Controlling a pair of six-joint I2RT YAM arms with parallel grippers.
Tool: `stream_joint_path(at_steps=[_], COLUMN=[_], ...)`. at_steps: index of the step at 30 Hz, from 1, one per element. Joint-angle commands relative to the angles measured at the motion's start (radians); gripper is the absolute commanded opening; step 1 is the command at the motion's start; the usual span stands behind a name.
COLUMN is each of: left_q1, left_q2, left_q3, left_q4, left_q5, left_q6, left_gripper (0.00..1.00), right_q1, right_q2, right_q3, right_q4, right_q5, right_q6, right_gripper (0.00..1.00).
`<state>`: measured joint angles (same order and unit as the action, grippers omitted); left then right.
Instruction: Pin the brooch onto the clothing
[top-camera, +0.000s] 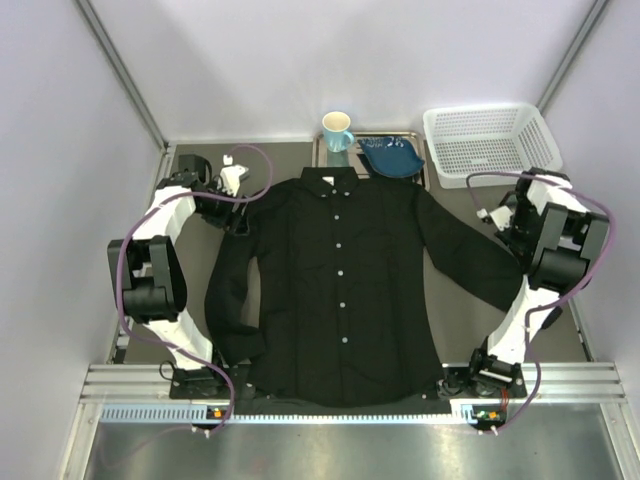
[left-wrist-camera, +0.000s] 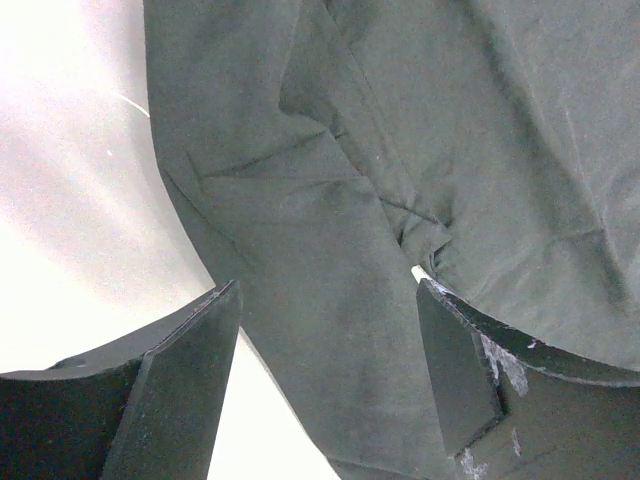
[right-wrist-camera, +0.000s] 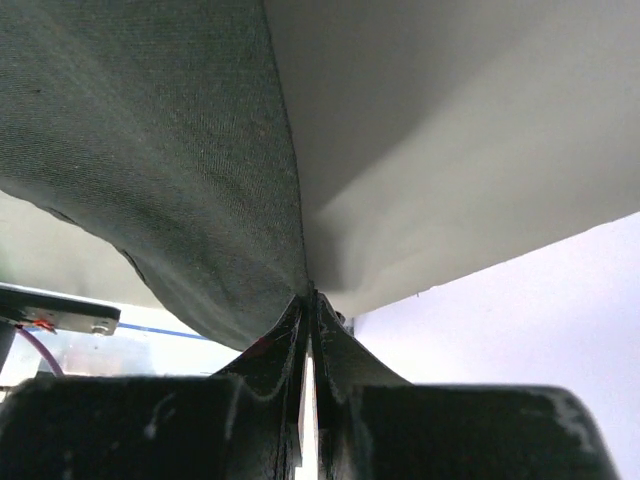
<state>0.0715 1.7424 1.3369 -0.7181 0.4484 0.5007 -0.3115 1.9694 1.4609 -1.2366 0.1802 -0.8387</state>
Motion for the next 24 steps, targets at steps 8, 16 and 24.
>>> stream_joint_path(at_steps=[8, 16, 24], left_q1=[0.014, 0.022, 0.021], left_q2=[-0.066, -0.09, -0.003], left_q3=[-0.038, -0.082, -0.085], left_q4=[-0.056, -0.101, -0.133], left_q5=[-0.028, -0.074, -0.155], left_q6=[-0.001, -0.014, -0.031], left_gripper=[0.79, 0.83, 0.82], right_q1=[-0.086, -0.086, -0.087], right_q2=[0.049, 0.04, 0.016], right_q3=[0.149, 0.193, 0.156], right_q4=[0.123, 0.246, 0.244], right_q5=[0.137, 0.182, 0.197], right_q6=[0.052, 0.11, 0.104], right_gripper=[0.0, 0.11, 0.57])
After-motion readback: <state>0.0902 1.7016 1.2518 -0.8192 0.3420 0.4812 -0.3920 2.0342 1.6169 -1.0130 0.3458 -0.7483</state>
